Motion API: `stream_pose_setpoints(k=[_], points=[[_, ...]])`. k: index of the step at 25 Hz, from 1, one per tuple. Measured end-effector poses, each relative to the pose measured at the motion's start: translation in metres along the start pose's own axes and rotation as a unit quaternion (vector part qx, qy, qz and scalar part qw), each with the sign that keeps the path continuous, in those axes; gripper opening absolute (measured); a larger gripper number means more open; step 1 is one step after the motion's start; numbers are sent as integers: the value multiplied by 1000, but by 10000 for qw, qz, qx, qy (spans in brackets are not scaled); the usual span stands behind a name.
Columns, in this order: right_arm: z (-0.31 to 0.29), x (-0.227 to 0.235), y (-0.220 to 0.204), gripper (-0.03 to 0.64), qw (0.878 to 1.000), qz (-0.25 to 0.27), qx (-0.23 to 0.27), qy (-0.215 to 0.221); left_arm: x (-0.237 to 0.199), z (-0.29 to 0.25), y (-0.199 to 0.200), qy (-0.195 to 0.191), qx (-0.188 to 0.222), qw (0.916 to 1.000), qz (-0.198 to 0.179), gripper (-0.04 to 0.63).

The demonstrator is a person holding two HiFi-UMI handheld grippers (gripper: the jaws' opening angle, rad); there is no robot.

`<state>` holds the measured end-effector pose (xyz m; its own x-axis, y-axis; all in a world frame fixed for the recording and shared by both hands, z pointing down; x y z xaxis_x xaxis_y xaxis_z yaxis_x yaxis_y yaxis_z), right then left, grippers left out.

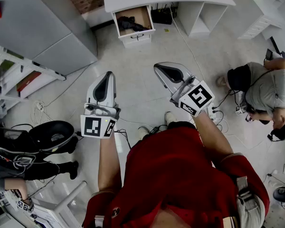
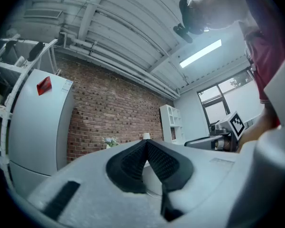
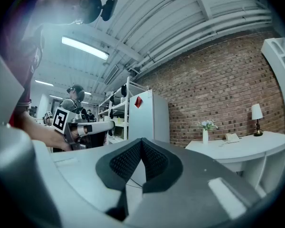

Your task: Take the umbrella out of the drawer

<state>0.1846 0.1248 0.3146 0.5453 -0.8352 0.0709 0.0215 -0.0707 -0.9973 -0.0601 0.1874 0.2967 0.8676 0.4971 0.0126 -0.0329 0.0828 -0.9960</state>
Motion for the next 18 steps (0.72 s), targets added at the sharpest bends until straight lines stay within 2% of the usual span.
stream_pose_setpoints(k=[9, 15, 18], points=[[-16, -40, 4, 12, 9998, -108, 146, -40, -20, 44, 7, -25, 40, 10000, -43, 2], [-67, -46, -19, 12, 9998, -82, -57, -199, -80, 57, -15, -50, 42, 10000, 30, 2], [-75, -49, -22, 12, 9996, -32, -133, -235, -92, 61, -17, -26, 75, 9999, 76, 2]])
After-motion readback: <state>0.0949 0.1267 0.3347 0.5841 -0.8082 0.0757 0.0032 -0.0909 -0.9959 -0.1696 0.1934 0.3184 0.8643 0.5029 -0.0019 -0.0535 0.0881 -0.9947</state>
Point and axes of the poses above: the fingertips, and each gripper's own axes: z backward along the fingers, x to its right, y out of its top, the point moved 9 cm from there along z, backward along the fingers, and after that the axes turned 4 degrees about -y, right-handed, at the moved point
